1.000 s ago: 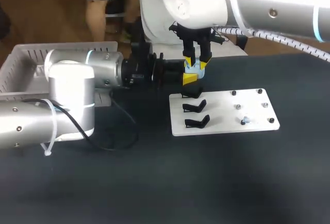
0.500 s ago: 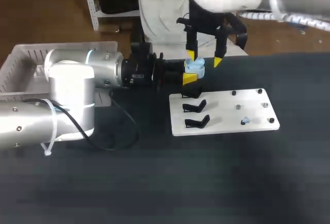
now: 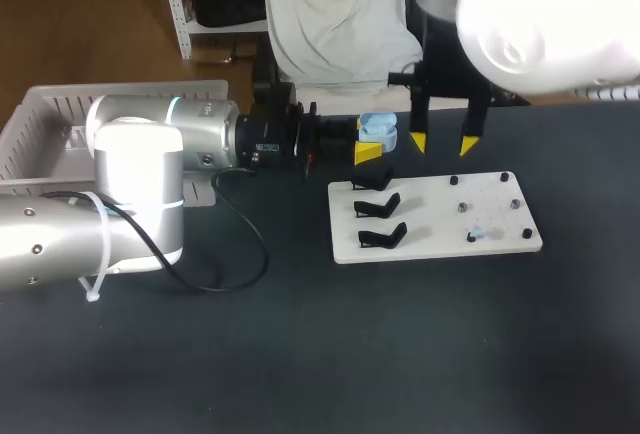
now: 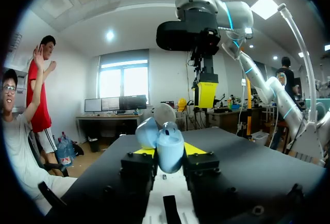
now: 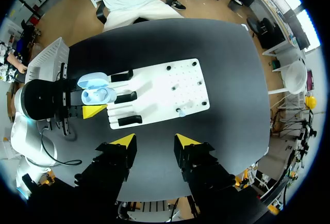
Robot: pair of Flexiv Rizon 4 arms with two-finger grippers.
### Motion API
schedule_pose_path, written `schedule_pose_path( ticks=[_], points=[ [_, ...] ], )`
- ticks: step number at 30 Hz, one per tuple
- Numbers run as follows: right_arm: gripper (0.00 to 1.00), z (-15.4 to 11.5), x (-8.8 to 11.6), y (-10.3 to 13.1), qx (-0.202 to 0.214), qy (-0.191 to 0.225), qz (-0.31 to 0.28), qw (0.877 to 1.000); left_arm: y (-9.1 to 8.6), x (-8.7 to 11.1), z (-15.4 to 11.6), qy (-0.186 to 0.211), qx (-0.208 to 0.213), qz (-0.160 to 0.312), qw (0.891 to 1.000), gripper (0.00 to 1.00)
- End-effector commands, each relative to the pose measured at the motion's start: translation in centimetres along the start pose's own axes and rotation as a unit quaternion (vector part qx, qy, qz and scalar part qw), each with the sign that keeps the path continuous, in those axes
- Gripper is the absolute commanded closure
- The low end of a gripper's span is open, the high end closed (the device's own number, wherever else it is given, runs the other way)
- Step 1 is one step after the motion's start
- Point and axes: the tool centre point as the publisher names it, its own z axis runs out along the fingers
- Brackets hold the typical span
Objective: Pick up each earbud case from the left stands, insert the matching earbuds, close the lid, and place the case in the box.
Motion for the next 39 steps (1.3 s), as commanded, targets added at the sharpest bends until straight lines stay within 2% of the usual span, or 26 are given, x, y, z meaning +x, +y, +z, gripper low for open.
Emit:
schedule_pose_path(
  ticks=[1,4,6,13,18,21,23,31,39],
  points=[
    [0.40,3.2,0.9,-1.5,-0.059,-0.020,0.005,0.998,-0.1,0.1,0.0,-0.001,-0.002,0.002,1.000,1.00],
    [0.48,4.8,1.3,-1.9,-0.062,-0.013,0.014,0.998,-0.1,0.1,0.0,-0.001,-0.002,0.002,1.000,1.00],
    [0.50,5.4,1.5,-2.1,-0.065,-0.014,0.018,0.998,-0.1,0.1,0.0,-0.001,-0.002,0.002,1.000,1.00],
    [0.36,7.8,1.9,-4.3,-0.060,-0.023,0.041,0.997,-0.1,0.1,0.0,-0.001,-0.002,0.002,1.000,1.00],
    [0.35,9.4,1.8,-5.5,-0.060,-0.025,0.047,0.997,-0.1,0.1,0.0,-0.001,-0.002,0.002,1.000,1.00],
    [0.31,10.3,1.7,-5.8,-0.077,-0.027,0.044,0.996,-0.1,0.1,0.0,-0.001,-0.002,0.002,1.000,1.00],
    [0.38,10.9,1.5,-5.9,-0.082,-0.027,0.040,0.995,-0.1,0.1,0.0,-0.001,-0.002,0.002,1.000,1.00],
    [0.50,12.7,0.6,-6.0,-0.078,-0.025,0.027,0.996,-0.1,0.1,0.0,-0.001,-0.002,0.002,1.000,1.00],
    [0.54,13.8,0.3,-5.8,-0.073,-0.015,0.000,0.997,-0.1,0.1,0.0,-0.001,-0.002,0.002,1.000,1.00]
  ],
)
